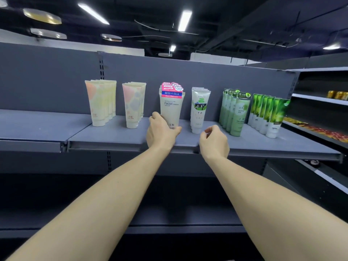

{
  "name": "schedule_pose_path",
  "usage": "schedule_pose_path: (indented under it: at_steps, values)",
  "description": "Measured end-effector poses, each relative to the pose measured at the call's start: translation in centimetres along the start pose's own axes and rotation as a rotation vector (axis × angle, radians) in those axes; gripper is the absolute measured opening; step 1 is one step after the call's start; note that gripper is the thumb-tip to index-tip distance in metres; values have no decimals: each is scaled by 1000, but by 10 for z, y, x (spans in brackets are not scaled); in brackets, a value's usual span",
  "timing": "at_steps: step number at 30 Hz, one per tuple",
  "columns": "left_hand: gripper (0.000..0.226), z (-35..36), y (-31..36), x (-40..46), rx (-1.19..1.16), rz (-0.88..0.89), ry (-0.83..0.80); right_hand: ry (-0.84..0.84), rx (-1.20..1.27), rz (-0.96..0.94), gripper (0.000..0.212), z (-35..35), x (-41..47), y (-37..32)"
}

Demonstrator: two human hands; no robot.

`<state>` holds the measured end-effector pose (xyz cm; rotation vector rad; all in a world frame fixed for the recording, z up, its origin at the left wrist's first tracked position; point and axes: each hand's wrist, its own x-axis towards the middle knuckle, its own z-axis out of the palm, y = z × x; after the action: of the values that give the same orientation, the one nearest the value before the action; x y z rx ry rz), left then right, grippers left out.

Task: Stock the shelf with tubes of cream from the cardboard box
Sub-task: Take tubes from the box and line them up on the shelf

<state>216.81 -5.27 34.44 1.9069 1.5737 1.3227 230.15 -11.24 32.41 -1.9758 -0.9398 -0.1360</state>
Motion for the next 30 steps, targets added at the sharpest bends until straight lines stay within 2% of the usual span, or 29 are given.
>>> schedule_pose_path:
  at_steps: [5, 8, 12, 16, 23, 30]
  values:
    - [69, -2, 4, -11, 11, -12, 6, -48, 61, -36, 14, -11, -14, 12]
    - [75, -9, 8, -28, 55, 18, 63, -103, 81, -52, 15, -24, -24, 28]
    - [44, -10, 7, -63, 190, 115, 134, -238, 91, -35, 20, -39, -40, 60]
    - [21, 3, 0, -111, 266, 77, 7, -333, 114, -8, 24, -51, -61, 94]
    - [10, 35, -30, -198, 399, -20, -337, -432, 104, 14, 27, -59, -93, 149]
    - [14, 68, -55, -243, 459, -47, -421, -514, 71, 95, 28, -42, -113, 196]
